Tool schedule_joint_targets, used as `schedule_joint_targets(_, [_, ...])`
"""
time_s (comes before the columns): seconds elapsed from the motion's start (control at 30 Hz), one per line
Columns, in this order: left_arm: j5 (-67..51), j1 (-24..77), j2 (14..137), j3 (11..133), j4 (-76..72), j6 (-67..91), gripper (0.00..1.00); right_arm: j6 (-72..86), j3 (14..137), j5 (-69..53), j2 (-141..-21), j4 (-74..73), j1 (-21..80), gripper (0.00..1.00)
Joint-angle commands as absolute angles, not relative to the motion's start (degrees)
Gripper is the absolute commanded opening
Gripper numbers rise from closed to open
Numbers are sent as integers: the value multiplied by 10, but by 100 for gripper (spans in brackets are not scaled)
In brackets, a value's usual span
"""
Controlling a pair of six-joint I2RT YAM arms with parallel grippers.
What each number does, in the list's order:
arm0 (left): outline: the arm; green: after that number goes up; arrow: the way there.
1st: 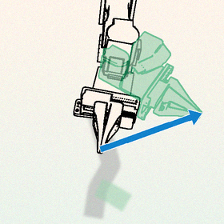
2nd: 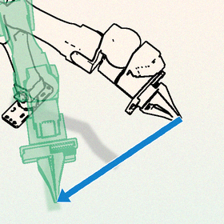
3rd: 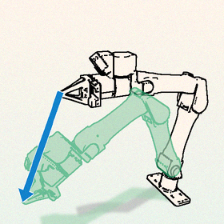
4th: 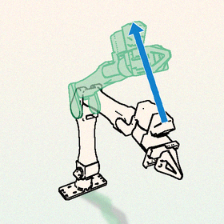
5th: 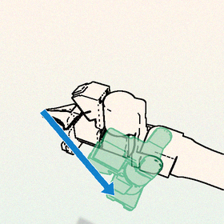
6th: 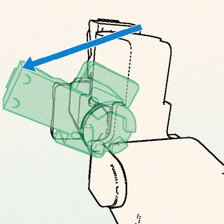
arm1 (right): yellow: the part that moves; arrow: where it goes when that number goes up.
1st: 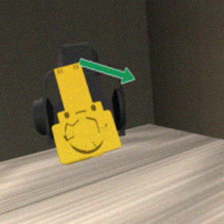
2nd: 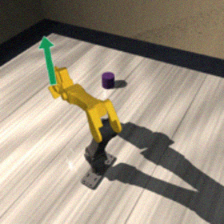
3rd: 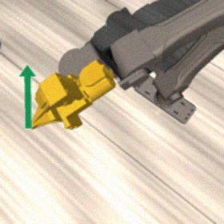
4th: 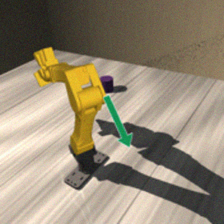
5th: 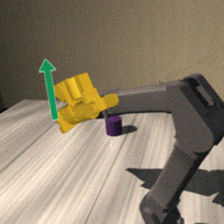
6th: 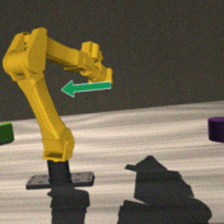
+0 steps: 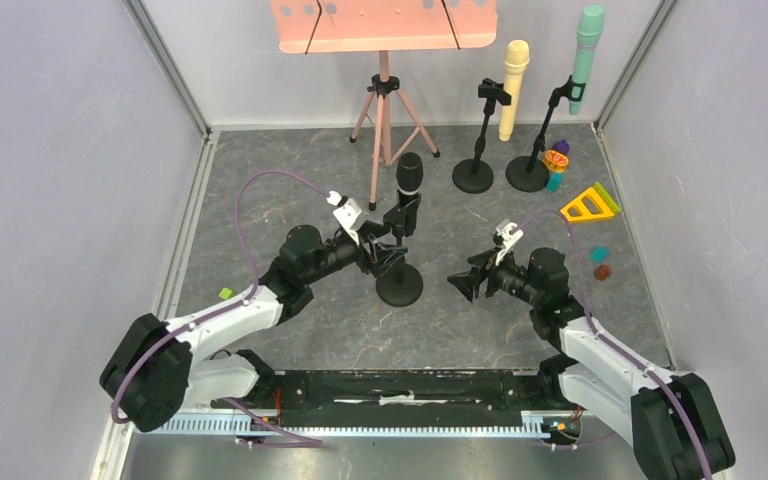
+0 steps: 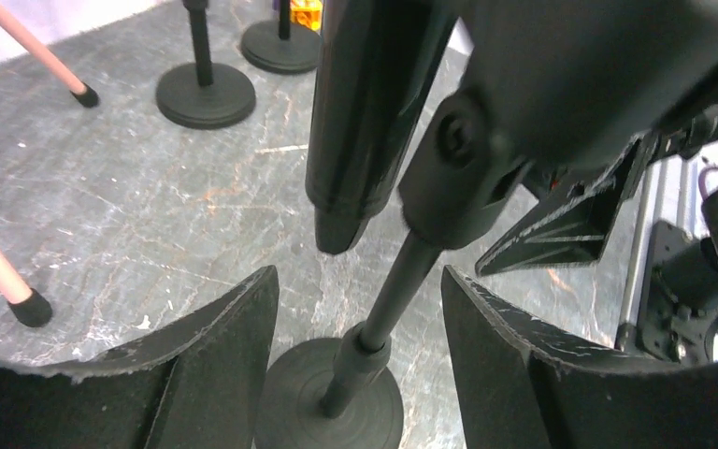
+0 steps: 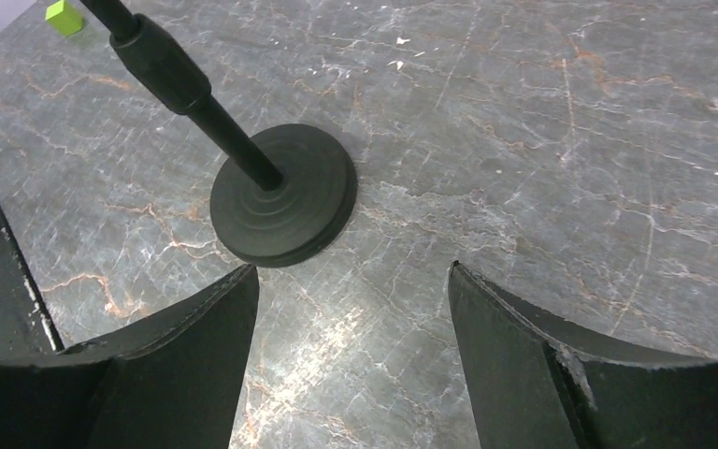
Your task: Remove the microphone from the stand
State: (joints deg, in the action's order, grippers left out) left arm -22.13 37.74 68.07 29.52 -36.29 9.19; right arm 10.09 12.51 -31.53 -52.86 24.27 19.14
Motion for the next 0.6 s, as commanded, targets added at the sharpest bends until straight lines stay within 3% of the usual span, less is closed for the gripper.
schedule_joint_targets(0.0, [-106, 416, 639, 341, -313, 111, 71, 84, 167, -270, -511, 211, 196, 80])
schedule_joint_targets(0.2, [-21, 457, 630, 373, -243, 141, 68, 83, 187, -249, -507, 180, 195, 80])
schedule_joint_targets(0.57, [38, 506, 668, 369, -305, 96, 59, 95, 193, -242, -528, 167, 196, 78])
